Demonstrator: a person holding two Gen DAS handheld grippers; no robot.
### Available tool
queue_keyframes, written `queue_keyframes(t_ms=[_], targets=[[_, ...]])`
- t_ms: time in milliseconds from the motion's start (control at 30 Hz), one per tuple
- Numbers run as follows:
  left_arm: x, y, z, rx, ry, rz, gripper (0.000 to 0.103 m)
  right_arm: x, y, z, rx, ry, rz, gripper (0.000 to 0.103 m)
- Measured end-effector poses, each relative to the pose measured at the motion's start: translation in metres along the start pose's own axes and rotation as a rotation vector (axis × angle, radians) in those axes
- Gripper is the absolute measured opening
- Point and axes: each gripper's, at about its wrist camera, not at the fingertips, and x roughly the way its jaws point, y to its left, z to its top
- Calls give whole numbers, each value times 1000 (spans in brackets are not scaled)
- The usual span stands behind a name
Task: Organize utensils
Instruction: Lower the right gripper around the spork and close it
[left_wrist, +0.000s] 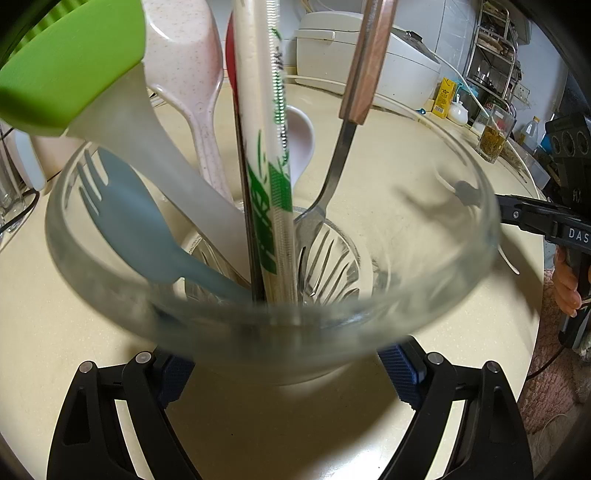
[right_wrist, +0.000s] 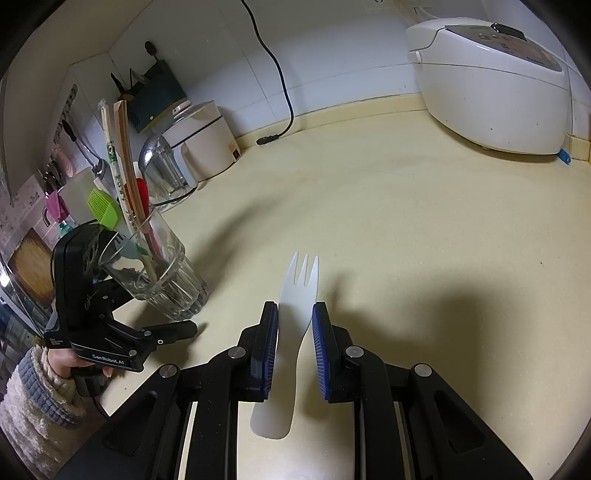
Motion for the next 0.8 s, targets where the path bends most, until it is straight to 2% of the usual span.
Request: queue_keyframes(t_ms=[800], targets=[[1, -6, 3, 12, 4, 15, 89, 7, 3, -4, -10, 16, -29, 19]])
